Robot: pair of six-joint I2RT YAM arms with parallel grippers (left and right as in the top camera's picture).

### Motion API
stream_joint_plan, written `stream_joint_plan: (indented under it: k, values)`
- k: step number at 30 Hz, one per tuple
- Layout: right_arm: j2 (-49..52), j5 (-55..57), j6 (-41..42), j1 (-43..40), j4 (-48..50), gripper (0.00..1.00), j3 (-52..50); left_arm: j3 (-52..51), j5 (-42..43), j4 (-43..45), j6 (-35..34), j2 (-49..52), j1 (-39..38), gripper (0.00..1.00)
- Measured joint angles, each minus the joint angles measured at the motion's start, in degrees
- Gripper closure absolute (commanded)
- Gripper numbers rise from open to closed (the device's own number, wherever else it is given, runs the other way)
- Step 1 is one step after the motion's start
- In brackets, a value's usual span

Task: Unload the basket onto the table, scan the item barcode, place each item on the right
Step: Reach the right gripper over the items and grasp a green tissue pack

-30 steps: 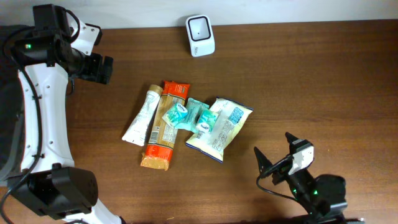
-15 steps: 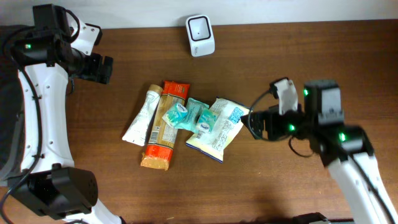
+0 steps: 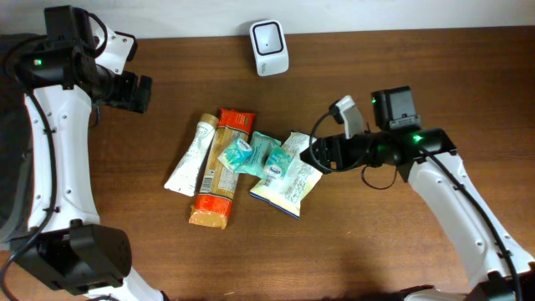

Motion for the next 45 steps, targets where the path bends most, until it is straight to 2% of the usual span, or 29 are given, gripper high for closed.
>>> stream_joint_plan:
  k: [2, 8, 10, 12, 13, 16, 17, 19, 23, 27, 30, 33, 35, 36, 38, 39, 45]
  values:
    - [0.02, 1.36, 0.68, 0.90, 0.02, 0.26, 0.00, 0.00, 0.00, 0.00, 0.02, 0.00, 0.00, 0.01]
    - [0.02, 7.85, 11.08, 4.44, 0.72, 0.26, 0.00, 0.00, 0.00, 0.00, 0.00, 0.00, 0.00, 0.01]
    - [0.02, 11.89, 17.14, 7.85, 0.72, 0.26, 0.00, 0.00, 0.00, 0.00, 0.00, 0.00, 0.00, 0.01]
    - [0.17, 16.00, 22.08, 11.72, 1.42, 0.30, 0.00, 0.00, 0.00, 0.00, 0.00, 0.00, 0.00, 0.01]
    - [0.83, 17.81, 23.58, 13.75, 2.82, 0.34, 0.07, 0.00, 0.00, 0.00, 0.00, 0.00, 0.00, 0.01]
    - [4.94, 23.15, 27.02, 18.27, 6.03, 0.37, 0.46, 0.00, 0.00, -0.02, 0.00, 0.00, 0.00, 0.01]
    - [8.28, 24.76, 27.65, 19.76, 6.29, 0.37, 1.88, 0.00, 0.02, -0.02, 0.00, 0.00, 0.00, 0.01]
    - [14.45, 27.52, 27.23, 21.33, -0.31, 0.36, 8.96, 0.00, -0.02, 0.02, 0.02, 0.00, 0.00, 0.01]
    - [28.22, 39.78, 24.83, 26.53, -15.06, 0.36, 31.39, 0.00, 0.00, -0.04, 0.02, 0.00, 0.00, 0.01]
    - [35.30, 47.08, 24.57, 30.73, -19.30, 0.37, 34.07, -0.02, 0.00, -0.02, 0.02, 0.00, 0.00, 0.01]
    - [39.36, 51.45, 25.75, 32.39, -21.92, 0.47, 34.05, 0.00, 0.00, -0.02, 0.00, 0.00, 0.00, 0.01]
    - [39.43, 54.60, 27.47, 32.57, -22.69, 0.48, 34.05, -0.02, 0.00, -0.02, 0.00, 0.00, 0.00, 0.01]
    - [39.43, 56.41, 28.33, 32.57, -22.69, 0.57, 33.94, -0.02, 0.00, -0.02, 0.02, 0.00, 0.00, 0.01]
    - [39.43, 56.78, 28.52, 32.57, -22.67, 0.66, 33.86, 0.00, 0.00, -0.02, 0.00, 0.00, 0.00, 0.01]
    - [39.43, 58.18, 28.57, 32.57, -22.69, 0.93, 33.62, -0.02, 0.00, -0.02, 0.02, 0.00, 0.00, 0.01]
    - [39.43, 58.53, 28.37, 32.57, -22.69, 0.96, 33.53, -0.02, 0.00, -0.02, 0.00, 0.00, 0.00, 0.01]
    - [39.21, 59.01, 26.32, 32.57, -24.72, 0.96, 34.07, 0.00, 0.00, -0.02, 0.00, 0.00, 0.00, 0.01]
